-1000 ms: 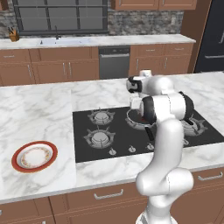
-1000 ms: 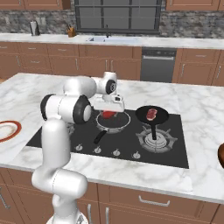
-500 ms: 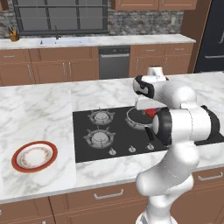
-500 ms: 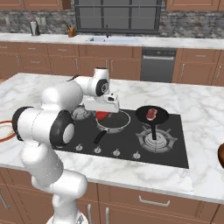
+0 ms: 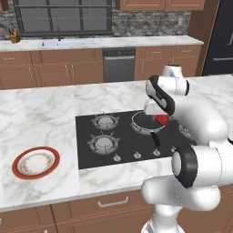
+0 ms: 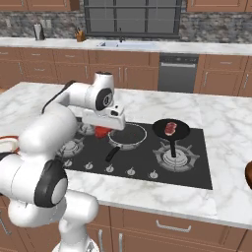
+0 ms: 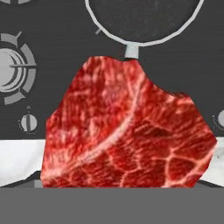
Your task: Place one of the steaks on the plate and the other in the bowl. Then place the bowl in the fridge.
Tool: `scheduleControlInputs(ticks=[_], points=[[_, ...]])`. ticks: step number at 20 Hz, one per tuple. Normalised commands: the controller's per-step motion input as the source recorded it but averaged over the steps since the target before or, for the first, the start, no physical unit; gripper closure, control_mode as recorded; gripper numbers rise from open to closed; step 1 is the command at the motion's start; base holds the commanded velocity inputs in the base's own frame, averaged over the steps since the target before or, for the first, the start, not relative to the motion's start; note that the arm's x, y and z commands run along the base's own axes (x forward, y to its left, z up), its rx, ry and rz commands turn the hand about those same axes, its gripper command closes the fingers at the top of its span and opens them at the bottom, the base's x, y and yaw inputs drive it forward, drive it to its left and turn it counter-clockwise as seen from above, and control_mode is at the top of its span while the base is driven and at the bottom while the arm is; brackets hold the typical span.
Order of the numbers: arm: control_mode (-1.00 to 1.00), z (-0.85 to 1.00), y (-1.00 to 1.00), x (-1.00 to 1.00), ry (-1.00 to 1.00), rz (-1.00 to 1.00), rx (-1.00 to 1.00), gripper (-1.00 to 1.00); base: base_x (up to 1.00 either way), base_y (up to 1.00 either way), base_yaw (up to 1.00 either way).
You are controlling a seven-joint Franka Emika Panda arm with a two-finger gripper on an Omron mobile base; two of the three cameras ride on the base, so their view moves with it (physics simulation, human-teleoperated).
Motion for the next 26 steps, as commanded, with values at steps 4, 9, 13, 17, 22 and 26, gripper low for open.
scheduleControlInputs(ticks=[4, 9, 13, 17, 22, 26], points=[[-1.00, 0.18, 0.11, -0.73, 0.00, -0.05, 0.01, 1.00, 0.00, 0.00, 0.00], [-1.00, 0.00, 0.05, -0.13, 0.01, 0.00, 0.00, 1.00, 0.00, 0.00, 0.00], [-1.00, -0.01, 0.09, 0.00, 0.01, 0.00, 0.00, 1.00, 0.00, 0.00, 0.00], [1.00, -0.04, 0.33, 0.00, 0.00, 0.00, 0.00, 1.00, 0.00, 0.19, -0.01], [1.00, 0.00, 0.00, 0.00, 0.00, 0.00, 0.00, 1.00, 0.07, 0.93, -0.06], [1.00, 0.00, 0.00, 0.00, 0.00, 0.00, 0.00, 1.00, 0.16, 0.93, -0.06]])
